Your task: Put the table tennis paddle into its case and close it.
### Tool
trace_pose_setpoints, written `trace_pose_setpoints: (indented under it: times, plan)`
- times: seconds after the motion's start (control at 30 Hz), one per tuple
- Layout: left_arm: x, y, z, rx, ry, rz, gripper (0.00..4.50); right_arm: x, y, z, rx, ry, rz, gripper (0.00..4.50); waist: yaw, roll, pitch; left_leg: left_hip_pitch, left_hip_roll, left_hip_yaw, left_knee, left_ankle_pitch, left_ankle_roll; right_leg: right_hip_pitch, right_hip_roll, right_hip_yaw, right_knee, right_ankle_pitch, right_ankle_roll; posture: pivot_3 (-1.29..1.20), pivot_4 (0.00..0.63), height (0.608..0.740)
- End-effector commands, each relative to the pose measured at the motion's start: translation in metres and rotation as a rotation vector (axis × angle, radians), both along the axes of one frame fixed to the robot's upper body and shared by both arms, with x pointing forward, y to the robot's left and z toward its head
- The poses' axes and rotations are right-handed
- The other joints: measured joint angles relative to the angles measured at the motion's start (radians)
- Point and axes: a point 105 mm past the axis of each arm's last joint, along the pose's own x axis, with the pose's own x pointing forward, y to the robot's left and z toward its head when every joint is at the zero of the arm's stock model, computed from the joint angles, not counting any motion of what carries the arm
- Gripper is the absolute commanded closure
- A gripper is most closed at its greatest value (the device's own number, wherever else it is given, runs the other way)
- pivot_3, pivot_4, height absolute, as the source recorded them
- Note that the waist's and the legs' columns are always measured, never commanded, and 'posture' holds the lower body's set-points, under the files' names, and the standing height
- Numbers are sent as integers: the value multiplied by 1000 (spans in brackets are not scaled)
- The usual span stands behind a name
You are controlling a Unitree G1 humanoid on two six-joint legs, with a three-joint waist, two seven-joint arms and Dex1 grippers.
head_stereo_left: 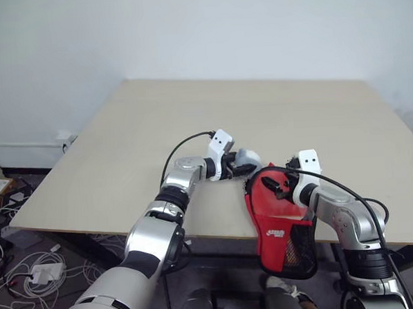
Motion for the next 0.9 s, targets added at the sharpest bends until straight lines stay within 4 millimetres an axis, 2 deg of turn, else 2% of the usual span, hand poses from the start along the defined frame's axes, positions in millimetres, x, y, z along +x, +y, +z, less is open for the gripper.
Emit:
trace_pose_setpoints:
  times: [0.03, 0.3, 0.47, 0.6, 0.8, 0.87, 0.9]
  plan:
    - [3, -8, 11, -38, 13, -1, 918, 1, 0, 4, -15, -30, -7, 86, 0, 0, 0, 0, 0, 0, 0, 0, 0, 0, 0, 0, 0, 0, 0, 0, 0, 740]
    - [3, 4, 3, -74, 168, 51, 918, -1, -5, -13, -52, 25, -43, 86, 0, 0, 0, 0, 0, 0, 0, 0, 0, 0, 0, 0, 0, 0, 0, 0, 0, 740]
    - [-3, 7, -13, -11, 180, 45, 918, 1, -1, -14, -56, 21, -37, 86, 0, 0, 0, 1, 0, -1, 0, 0, 0, 1, 0, 0, 0, 0, 0, 0, 0, 740]
    - [-8, 9, -18, -6, 197, 10, 2171, 4, -1, -15, -64, 20, -41, 38, 0, 0, 0, 2, 0, -1, 0, 0, 0, 2, 0, 0, 0, 0, 0, 0, 0, 740]
    - [-8, 12, -14, -35, 205, 9, 4028, 6, -6, -14, -70, 15, -48, 38, 0, 0, -1, 2, 0, -1, 0, 0, 0, 2, 0, 0, 0, 0, 0, 0, 0, 740]
    - [-6, 12, -6, -94, 218, 15, 4428, 7, -7, -15, -74, 17, -53, 38, -1, 0, -1, 2, 0, -1, 0, 0, 0, 2, 0, 0, 0, 0, 0, 0, 0, 740]
    - [-6, 13, -4, -110, 220, 9, 4491, 7, -7, -15, -75, 17, -54, 38, -1, 0, -1, 2, 0, -1, 0, 0, 0, 2, 0, 0, 0, 0, 0, 0, 0, 740]
